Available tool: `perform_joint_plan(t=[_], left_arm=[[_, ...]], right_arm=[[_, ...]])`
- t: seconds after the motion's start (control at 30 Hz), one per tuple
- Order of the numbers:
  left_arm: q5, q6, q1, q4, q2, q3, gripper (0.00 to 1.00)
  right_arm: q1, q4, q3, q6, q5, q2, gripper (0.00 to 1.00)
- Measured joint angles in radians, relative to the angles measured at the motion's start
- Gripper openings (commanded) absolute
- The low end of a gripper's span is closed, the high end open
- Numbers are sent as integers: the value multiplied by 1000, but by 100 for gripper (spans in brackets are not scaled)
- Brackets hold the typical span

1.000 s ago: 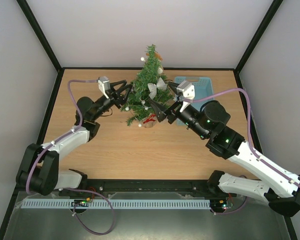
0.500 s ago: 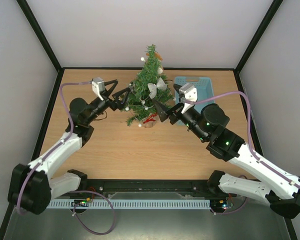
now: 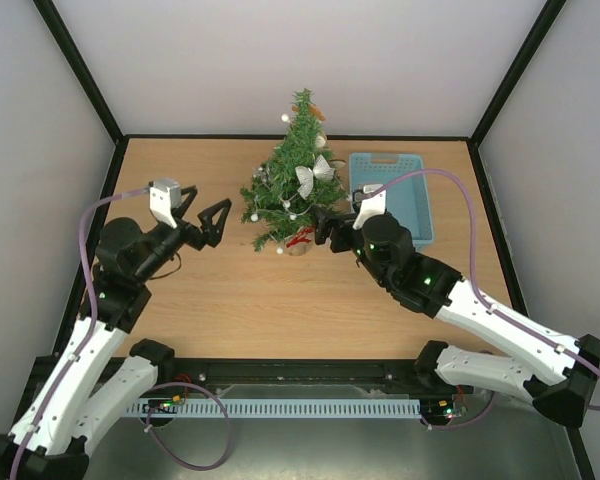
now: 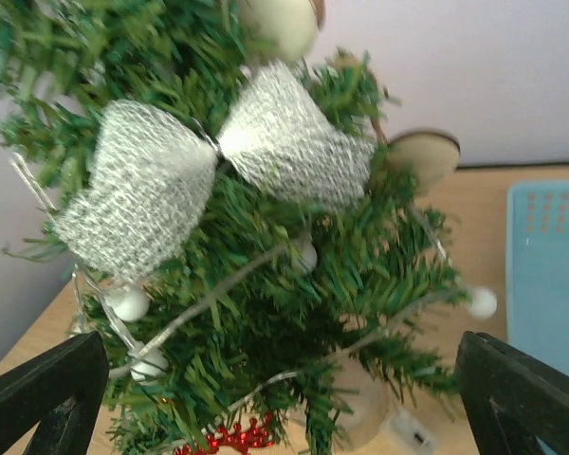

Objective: Decorate the small christmas tree
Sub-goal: Reset both arms

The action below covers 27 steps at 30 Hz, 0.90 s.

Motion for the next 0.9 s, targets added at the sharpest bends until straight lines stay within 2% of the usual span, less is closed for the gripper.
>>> perform_joint_plan(t=[0.17, 0.27, 0.47, 0.67, 0.9], left_arm=[[-43, -13, 0, -225, -106, -39, 100], [-42, -33, 0, -290, -146, -82, 100], [-1, -100, 0, -316, -137, -151, 99], [43, -144, 0, -302, -131, -151, 100], [32, -135, 0, -319, -103, -79, 100]], right_arm=[[0, -26, -68, 159, 9, 5, 98], [0, -58, -124, 226, 18, 5, 98], [0, -109, -148, 281, 49, -26, 98], [0, -156, -161, 318, 141, -149, 98], [0, -168, -161, 320, 191, -293, 98]])
